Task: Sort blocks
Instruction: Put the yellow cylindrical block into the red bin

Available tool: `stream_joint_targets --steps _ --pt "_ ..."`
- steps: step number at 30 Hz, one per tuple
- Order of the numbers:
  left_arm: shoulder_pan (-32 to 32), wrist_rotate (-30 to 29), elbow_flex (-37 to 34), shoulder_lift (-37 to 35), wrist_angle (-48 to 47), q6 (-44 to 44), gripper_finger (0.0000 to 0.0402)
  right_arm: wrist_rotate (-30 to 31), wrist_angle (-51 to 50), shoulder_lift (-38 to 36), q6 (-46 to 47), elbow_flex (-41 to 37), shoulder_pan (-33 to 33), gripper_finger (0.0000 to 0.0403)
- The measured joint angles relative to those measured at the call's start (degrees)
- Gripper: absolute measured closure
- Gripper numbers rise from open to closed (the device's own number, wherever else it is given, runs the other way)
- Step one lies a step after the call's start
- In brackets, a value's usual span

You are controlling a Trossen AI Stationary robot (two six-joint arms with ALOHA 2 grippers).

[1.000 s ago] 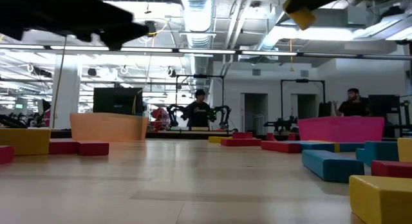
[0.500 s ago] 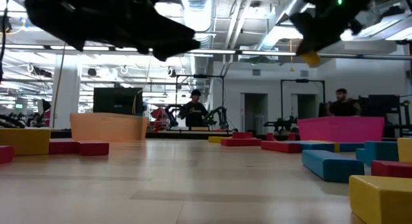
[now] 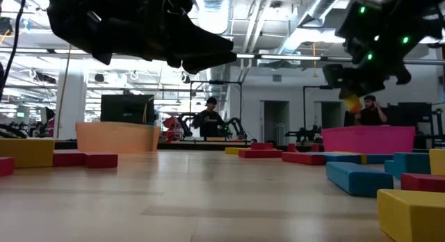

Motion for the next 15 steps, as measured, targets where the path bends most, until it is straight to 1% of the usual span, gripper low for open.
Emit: stream_joint_targets --steps 8,15 --pt "0.2 0.1 0.0 0.0 -0.2 0.0 0.0156 -0.5 10.3 2.8 -1.5 -5.0 -7.4 0.0290" --pt "0.2 0.1 0.0 0.0 -0.2 -0.1 0.0156 -1.6 21.1 5.3 -3.3 -9.1 -11.5 0.0290"
